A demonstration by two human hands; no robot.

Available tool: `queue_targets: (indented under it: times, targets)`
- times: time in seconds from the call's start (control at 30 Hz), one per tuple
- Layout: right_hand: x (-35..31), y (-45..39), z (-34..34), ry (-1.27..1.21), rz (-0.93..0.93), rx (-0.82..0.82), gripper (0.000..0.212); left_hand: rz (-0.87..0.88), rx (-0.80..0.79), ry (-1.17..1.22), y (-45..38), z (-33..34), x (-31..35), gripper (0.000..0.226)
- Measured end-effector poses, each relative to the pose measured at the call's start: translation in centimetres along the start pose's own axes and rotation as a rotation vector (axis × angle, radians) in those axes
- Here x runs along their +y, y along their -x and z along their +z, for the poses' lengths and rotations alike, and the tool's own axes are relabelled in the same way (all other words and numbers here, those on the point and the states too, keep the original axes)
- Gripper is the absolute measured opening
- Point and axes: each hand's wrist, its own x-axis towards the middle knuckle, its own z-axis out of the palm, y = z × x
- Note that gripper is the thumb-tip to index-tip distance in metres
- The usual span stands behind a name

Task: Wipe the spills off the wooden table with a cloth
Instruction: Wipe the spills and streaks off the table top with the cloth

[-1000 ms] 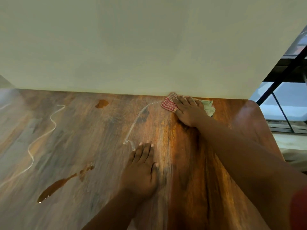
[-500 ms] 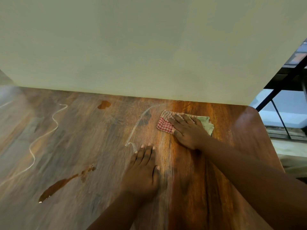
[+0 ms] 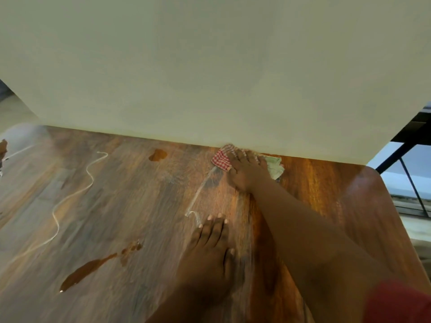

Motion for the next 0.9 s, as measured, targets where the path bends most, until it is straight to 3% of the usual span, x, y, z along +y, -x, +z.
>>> queue_targets:
  times: [0.5,0.73,0.9]
  targets:
    - [-0.6,1.6,1.2,0.060,-0.213,0.022,0.057,0.008,0.001,-0.009,0.0,-0.4,0.1,0.066]
    - [-0.8,-2.5,0.3,0.079,-0.124,0.043,0.055,0.000,0.017,0.031,-0.2,0.0,-0.1,0.066]
    - [-1.7,0.1,1.4,0.074,-0.116,0.019,0.057,0.004,0.033,0.032,-0.1,0.1,0.0,0.064]
